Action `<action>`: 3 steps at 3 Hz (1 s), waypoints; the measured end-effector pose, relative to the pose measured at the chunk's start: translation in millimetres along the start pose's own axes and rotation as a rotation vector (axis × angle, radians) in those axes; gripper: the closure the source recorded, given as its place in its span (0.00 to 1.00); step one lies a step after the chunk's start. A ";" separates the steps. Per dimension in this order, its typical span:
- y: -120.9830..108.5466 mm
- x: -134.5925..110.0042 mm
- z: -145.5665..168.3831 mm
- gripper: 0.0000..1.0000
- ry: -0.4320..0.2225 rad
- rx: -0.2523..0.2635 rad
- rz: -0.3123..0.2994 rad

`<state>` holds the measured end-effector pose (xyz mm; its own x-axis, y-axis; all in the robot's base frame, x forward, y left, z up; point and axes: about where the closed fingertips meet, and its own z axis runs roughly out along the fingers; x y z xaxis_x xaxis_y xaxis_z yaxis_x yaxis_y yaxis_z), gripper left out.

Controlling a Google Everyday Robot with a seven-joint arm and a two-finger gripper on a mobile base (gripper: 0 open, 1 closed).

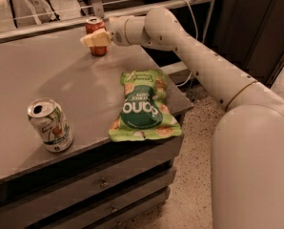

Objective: Move coke can near green rice chip bag

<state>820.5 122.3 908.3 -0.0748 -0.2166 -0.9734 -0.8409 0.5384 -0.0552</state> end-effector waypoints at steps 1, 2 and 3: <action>6.7 0.7 8.2 0.41 -0.024 -0.018 -0.011; 2.2 -6.0 -0.4 0.65 -0.101 -0.025 -0.033; 7.8 -23.5 -11.5 0.88 -0.175 -0.056 -0.097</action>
Offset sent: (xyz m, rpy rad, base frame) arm -0.0130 -0.0086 0.0331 0.1433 -0.2335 0.0905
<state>809.6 122.3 933.4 0.0987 -0.1176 -0.9882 -0.8683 0.4749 -0.1432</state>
